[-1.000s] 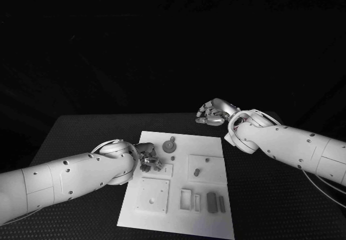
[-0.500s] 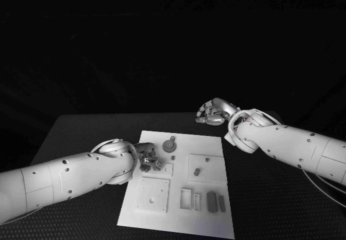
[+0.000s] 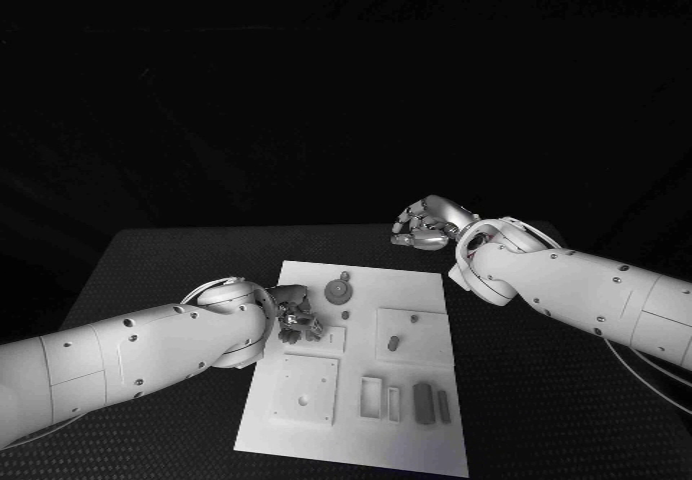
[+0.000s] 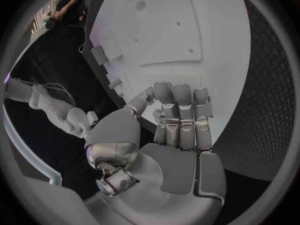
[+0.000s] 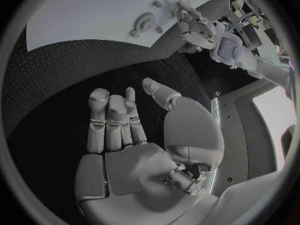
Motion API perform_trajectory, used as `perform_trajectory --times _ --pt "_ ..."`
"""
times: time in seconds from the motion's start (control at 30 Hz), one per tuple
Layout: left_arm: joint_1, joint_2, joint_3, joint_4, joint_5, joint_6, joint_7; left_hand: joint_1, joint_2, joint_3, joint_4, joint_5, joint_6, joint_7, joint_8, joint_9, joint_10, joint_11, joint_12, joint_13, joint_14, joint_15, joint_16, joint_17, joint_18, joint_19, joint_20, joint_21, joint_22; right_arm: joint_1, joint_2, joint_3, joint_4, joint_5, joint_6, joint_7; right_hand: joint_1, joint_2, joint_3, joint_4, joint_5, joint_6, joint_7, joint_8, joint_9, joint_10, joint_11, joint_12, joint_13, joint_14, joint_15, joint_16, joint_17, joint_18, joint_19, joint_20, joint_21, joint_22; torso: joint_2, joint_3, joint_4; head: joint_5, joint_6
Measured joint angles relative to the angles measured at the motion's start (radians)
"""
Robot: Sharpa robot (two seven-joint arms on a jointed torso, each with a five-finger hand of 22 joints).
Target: Assemble the parts on the task board
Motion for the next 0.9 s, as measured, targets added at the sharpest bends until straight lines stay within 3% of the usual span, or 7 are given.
perform_trajectory --times 0.9 --pt "0.001 0.008 0.001 -0.001 -0.050 0.020 -0.003 0.000 0.000 -0.003 0.000 0.004 0.003 0.001 0.001 0.003 0.000 0.000 0.004 0.000 -0.001 0.001 0.004 -0.001 0.000 0.000 0.000 0.000 0.003 0.000 0.000 0.000 0.001 0.000 0.002 0.000 0.000 0.000 0.000 0.000 0.000 -0.001 0.003 0.000 0.001 0.000 0.000 0.000 -0.001 0.000 0.000 0.000 -0.001 0.000 0.000 0.000 0.000 0.000 0.000 0.0012 -0.0007 0.003 0.000"
